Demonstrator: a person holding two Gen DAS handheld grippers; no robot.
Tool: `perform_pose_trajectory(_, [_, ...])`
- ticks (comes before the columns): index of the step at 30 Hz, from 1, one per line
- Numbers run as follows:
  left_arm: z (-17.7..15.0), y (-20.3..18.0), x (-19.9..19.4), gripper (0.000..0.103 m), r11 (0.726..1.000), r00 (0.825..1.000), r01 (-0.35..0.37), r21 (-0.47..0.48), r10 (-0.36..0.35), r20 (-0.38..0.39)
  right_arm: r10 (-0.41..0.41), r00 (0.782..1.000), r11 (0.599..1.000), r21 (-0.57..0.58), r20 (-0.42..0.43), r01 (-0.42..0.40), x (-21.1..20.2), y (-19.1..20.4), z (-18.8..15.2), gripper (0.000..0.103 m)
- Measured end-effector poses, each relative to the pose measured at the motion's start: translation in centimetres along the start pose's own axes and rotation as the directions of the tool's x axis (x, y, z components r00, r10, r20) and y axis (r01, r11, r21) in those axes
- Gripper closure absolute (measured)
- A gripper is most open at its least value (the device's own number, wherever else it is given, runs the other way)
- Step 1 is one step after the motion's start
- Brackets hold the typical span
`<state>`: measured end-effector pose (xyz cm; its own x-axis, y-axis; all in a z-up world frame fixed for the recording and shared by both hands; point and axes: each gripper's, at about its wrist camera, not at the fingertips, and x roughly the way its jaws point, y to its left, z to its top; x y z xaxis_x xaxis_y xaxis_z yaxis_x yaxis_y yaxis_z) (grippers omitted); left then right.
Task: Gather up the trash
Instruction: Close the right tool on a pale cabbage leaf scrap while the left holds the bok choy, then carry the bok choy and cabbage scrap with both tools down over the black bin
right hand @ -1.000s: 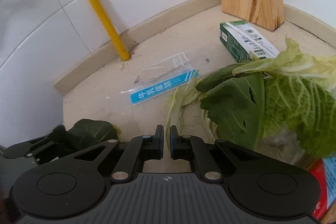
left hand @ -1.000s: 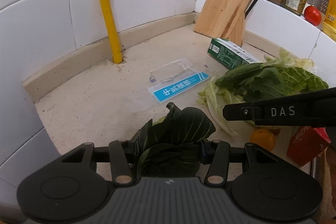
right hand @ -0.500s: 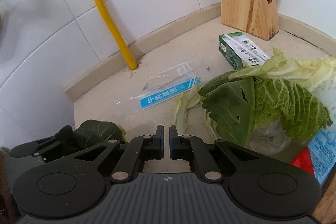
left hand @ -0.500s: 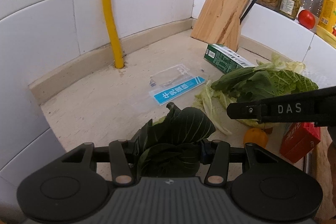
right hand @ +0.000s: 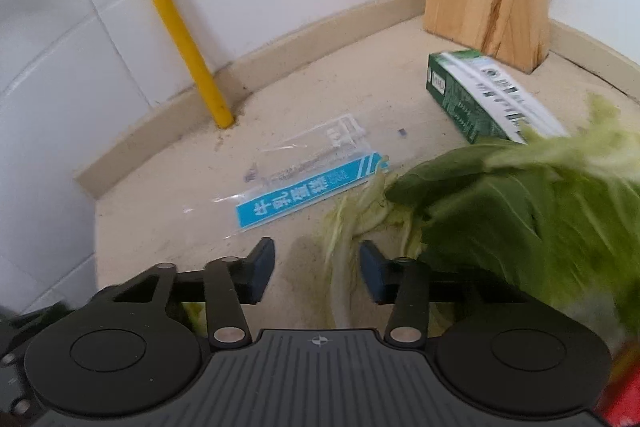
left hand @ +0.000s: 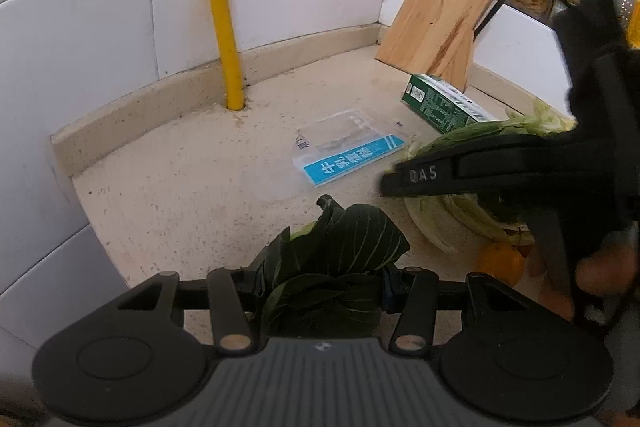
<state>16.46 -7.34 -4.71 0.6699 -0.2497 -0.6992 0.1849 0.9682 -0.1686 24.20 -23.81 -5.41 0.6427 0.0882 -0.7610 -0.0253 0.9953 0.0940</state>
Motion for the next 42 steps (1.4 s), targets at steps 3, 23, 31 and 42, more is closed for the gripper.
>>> perform_pose_trajectory(3, [-0.1, 0.0, 0.0, 0.06, 1.0, 1.0, 0.006, -0.004, -0.006, -0.002, -0.055, 0.998, 0.998, -0.019, 0.007, 0.055, 0.7, 0.0, 0.4, 0.087])
perform_pose_trajectory(23, [1.5, -0.2, -2.7, 0.06, 0.999, 0.996, 0.05, 0.01, -0.051, 0.071, 0.206, 0.971, 0.965, 0.137, 0.119, -0.221, -8.2, -1.5, -0.7, 0.096])
perform_pose_trajectory(31, [1.8, 1.0, -4.4, 0.06, 1.0, 0.994, 0.018, -0.002, -0.017, 0.108, 0.231, 0.962, 0.964, 0.101, 0.143, -0.246, -9.3, 0.3, -0.3, 0.096])
perform_pose_trajectory(42, [1.3, 4.3, -7.3, 0.06, 0.996, 0.985, -0.058, -0.07, 0.069, 0.158, 0.306, 0.944, 0.951, 0.008, 0.124, -0.309, -9.3, 4.8, 0.1, 0.096])
